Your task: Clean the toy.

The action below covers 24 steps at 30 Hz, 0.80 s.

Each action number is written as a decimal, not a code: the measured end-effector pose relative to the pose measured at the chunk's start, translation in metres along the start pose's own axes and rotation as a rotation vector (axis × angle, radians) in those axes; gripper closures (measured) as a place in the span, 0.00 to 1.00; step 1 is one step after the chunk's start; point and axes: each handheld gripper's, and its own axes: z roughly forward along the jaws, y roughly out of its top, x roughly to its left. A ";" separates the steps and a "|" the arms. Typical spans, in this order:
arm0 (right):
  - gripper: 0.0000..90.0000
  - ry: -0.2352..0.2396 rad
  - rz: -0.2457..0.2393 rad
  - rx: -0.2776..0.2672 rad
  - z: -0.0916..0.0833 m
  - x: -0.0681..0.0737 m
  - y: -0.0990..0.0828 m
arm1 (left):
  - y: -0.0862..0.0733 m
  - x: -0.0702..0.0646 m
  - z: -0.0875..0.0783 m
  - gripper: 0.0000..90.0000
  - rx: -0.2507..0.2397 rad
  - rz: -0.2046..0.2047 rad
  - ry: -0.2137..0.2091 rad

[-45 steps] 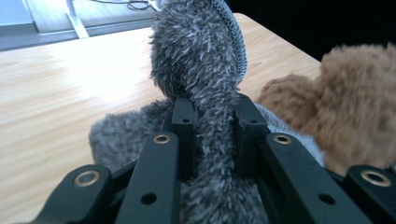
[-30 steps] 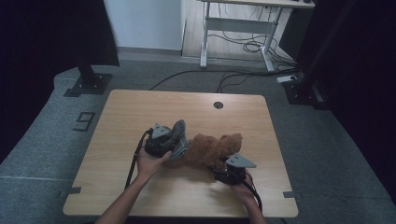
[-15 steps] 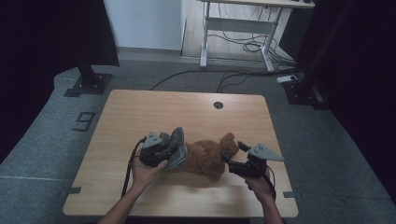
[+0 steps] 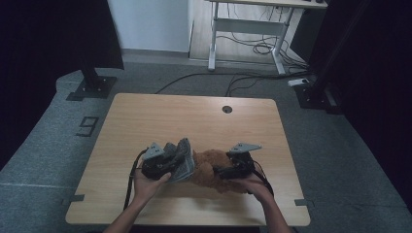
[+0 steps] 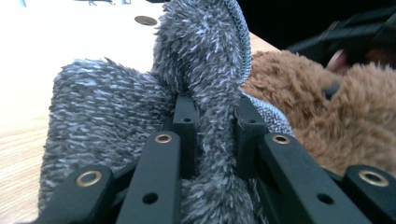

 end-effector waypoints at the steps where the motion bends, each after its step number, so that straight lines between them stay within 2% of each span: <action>1: 0.14 0.015 0.024 0.005 0.003 -0.002 -0.006 | 0.000 0.000 0.000 0.83 0.000 -0.003 -0.004; 3: 0.14 0.043 0.061 0.013 0.006 -0.006 -0.012 | 0.000 -0.001 0.000 0.83 0.003 -0.004 -0.008; 6: 0.18 0.050 0.074 0.050 0.011 -0.007 -0.015 | 0.000 -0.001 0.000 0.83 0.006 -0.013 -0.013; 7: 0.22 0.046 0.063 0.057 0.012 -0.007 -0.015 | 0.000 -0.001 0.000 0.83 0.006 -0.020 -0.017; 10: 0.45 0.043 0.036 0.059 0.012 -0.006 -0.015 | 0.001 0.000 0.000 0.83 0.003 -0.033 -0.020; 13: 0.60 0.030 -0.018 0.005 0.008 -0.002 -0.015 | 0.003 0.003 -0.001 0.83 0.002 -0.049 -0.031; 16: 0.67 0.006 -0.033 -0.052 0.004 0.002 -0.014 | 0.011 0.006 -0.003 0.83 -0.006 -0.061 -0.037; 21: 0.72 -0.049 -0.090 -0.116 0.006 0.006 -0.003 | 0.026 0.013 -0.001 0.83 -0.030 -0.083 -0.040; 24: 0.71 -0.087 -0.168 -0.175 0.007 0.006 0.007 | 0.035 0.017 0.002 0.83 -0.055 -0.092 -0.036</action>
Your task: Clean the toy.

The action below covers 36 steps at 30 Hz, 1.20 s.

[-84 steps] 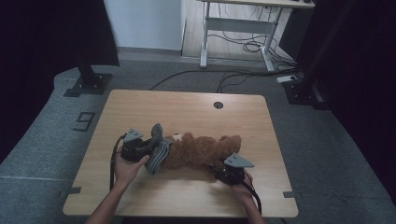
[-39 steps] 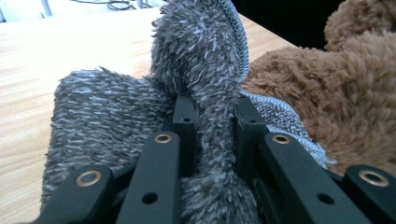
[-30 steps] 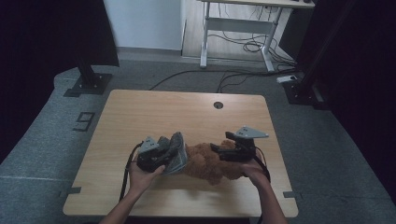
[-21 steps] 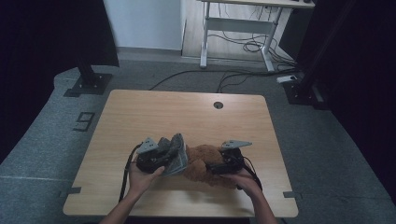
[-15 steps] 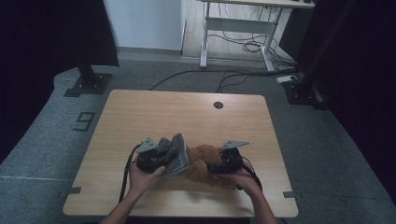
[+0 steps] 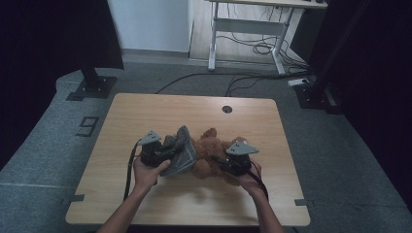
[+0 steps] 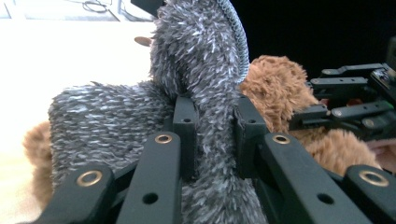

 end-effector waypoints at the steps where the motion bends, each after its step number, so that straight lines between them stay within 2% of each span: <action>1: 0.71 -0.012 -0.037 -0.011 0.001 -0.001 0.002 | 0.002 0.001 0.001 0.83 -0.002 -0.002 0.004; 2: 0.70 -0.024 -0.057 -0.023 0.003 -0.003 0.002 | 0.002 0.003 0.003 0.83 0.002 -0.005 0.008; 4: 0.67 -0.020 -0.111 -0.038 0.008 -0.006 -0.005 | -0.001 0.006 0.006 0.83 0.021 -0.012 0.016; 6: 0.65 -0.023 -0.136 -0.028 0.014 -0.007 -0.019 | -0.007 0.008 0.008 0.83 0.036 -0.018 0.004; 10: 0.60 0.007 -0.068 -0.081 0.010 -0.008 -0.040 | -0.010 -0.001 0.009 0.83 0.039 -0.002 -0.006; 14: 0.54 0.008 -0.057 -0.081 0.006 -0.007 -0.042 | -0.001 -0.020 0.014 0.83 0.040 0.055 -0.018; 16: 0.47 0.004 -0.044 -0.081 0.006 -0.007 -0.042 | 0.005 -0.032 0.022 0.83 0.042 0.076 -0.033; 18: 0.40 -0.021 -0.007 -0.084 0.007 -0.007 -0.043 | 0.010 -0.046 0.034 0.82 0.048 0.099 -0.053; 21: 0.37 -0.044 0.072 -0.096 0.008 -0.010 -0.046 | 0.010 -0.066 0.061 0.82 0.087 0.141 -0.073; 24: 0.37 -0.048 0.092 -0.102 0.008 -0.009 -0.049 | -0.002 -0.078 0.090 0.82 0.153 0.202 -0.033; 26: 0.37 -0.056 0.091 -0.075 0.007 -0.010 -0.049 | -0.011 -0.078 0.096 0.83 0.151 0.227 -0.014; 27: 0.38 -0.068 0.091 -0.055 0.007 -0.011 -0.050 | -0.014 -0.077 0.096 0.83 0.141 0.227 -0.012; 29: 0.40 -0.043 0.128 -0.046 0.006 -0.014 -0.053 | -0.016 -0.075 0.092 0.83 0.135 0.223 -0.009; 32: 0.41 -0.031 0.163 -0.036 0.006 -0.016 -0.054 | -0.017 -0.068 0.082 0.83 0.132 0.237 0.036; 36: 0.42 -0.044 0.167 -0.031 0.006 -0.015 -0.054 | -0.018 -0.048 0.061 0.83 0.127 0.216 0.094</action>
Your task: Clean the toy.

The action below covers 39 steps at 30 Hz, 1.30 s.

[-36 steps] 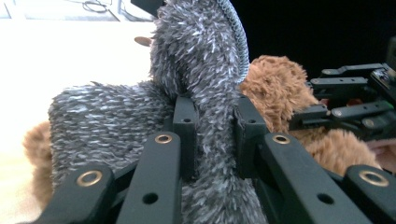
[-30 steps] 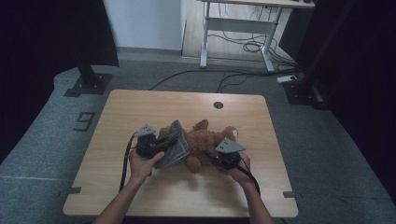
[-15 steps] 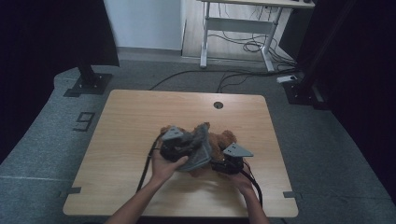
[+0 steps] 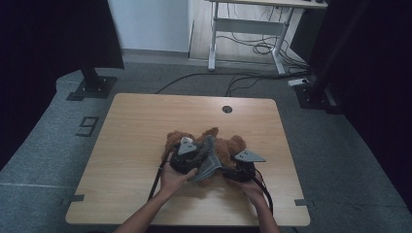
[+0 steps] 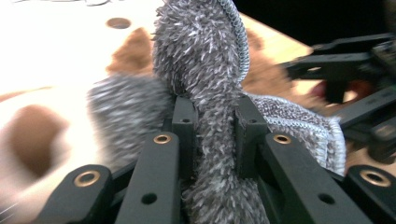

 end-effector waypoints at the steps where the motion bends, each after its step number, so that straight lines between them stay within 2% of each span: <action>1: 0.42 0.000 0.001 0.000 0.000 0.000 0.000 | -0.004 0.006 -0.006 0.83 -0.006 -0.012 -0.002; 3: 0.42 0.003 0.007 0.002 0.000 0.000 0.000 | -0.011 0.013 -0.019 0.83 -0.025 -0.028 -0.007; 5: 0.42 -0.003 0.003 0.002 0.001 0.002 0.000 | -0.018 0.016 -0.032 0.83 -0.052 -0.025 0.006; 7: 0.42 -0.009 0.008 0.000 0.000 0.002 0.000 | -0.025 0.020 -0.044 0.82 -0.079 -0.016 0.034; 10: 0.42 -0.009 0.019 -0.007 0.001 0.001 -0.001 | -0.032 0.034 -0.058 0.82 -0.100 -0.043 0.083; 12: 0.42 -0.011 0.021 -0.009 0.001 0.001 -0.001 | -0.038 0.049 -0.063 0.82 -0.087 -0.069 0.127; 14: 0.42 -0.006 0.019 -0.008 0.001 0.000 -0.002 | -0.046 0.066 -0.065 0.82 -0.066 -0.118 0.138; 16: 0.42 -0.002 0.013 -0.011 0.000 0.000 -0.002 | -0.055 0.082 -0.065 0.83 -0.028 -0.154 0.166; 19: 0.42 0.003 0.014 -0.013 0.000 -0.001 -0.003 | -0.066 0.095 -0.064 0.83 0.003 -0.209 0.160; 21: 0.42 0.006 0.012 -0.016 0.000 -0.001 -0.004 | -0.069 0.097 -0.065 0.83 -0.001 -0.221 0.149; 25: 0.42 0.012 0.019 -0.017 0.000 -0.002 -0.005 | -0.066 0.094 -0.063 0.83 0.001 -0.205 0.142; 31: 0.42 0.014 0.022 -0.019 -0.001 -0.003 -0.006 | -0.061 0.096 -0.066 0.83 -0.003 -0.207 0.131; 35: 0.41 0.015 0.021 -0.018 -0.001 -0.003 -0.006 | -0.060 0.097 -0.077 0.83 -0.016 -0.206 0.137; 39: 0.41 0.021 0.023 -0.015 -0.001 -0.004 -0.006 | -0.059 0.098 -0.098 0.83 -0.042 -0.206 0.147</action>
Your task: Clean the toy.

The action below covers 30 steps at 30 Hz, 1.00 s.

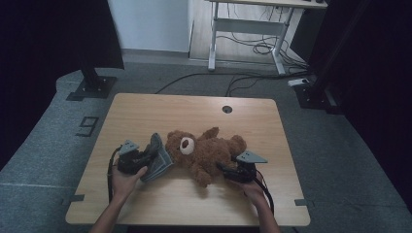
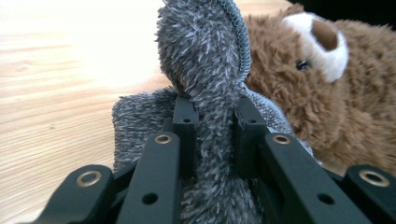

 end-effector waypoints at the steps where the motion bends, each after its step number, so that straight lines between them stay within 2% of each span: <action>1: 0.41 0.001 0.001 0.001 0.000 0.000 0.000 | 0.000 0.000 -0.004 0.83 -0.006 0.000 0.002; 4: 0.41 0.004 0.003 0.001 0.000 0.000 0.000 | 0.000 0.003 -0.019 0.83 -0.021 0.005 0.011; 8: 0.39 0.008 0.010 0.004 0.000 -0.002 0.000 | -0.006 0.010 -0.040 0.81 -0.026 0.014 0.049; 15: 0.39 0.017 0.021 0.002 0.001 -0.004 0.000 | -0.029 0.030 -0.063 0.80 -0.004 -0.021 0.103; 20: 0.38 0.018 0.026 0.001 0.001 -0.004 -0.001 | -0.044 0.041 -0.066 0.79 0.049 -0.032 0.127; 24: 0.37 0.023 0.032 -0.002 0.001 -0.005 -0.001 | -0.054 0.050 -0.066 0.76 0.105 -0.061 0.137; 27: 0.37 0.027 0.035 -0.003 0.002 -0.006 -0.002 | -0.055 0.050 -0.063 0.72 0.108 -0.055 0.124; 30: 0.37 0.027 0.037 -0.003 0.002 -0.006 -0.002 | -0.053 0.045 -0.056 0.67 0.122 -0.031 0.106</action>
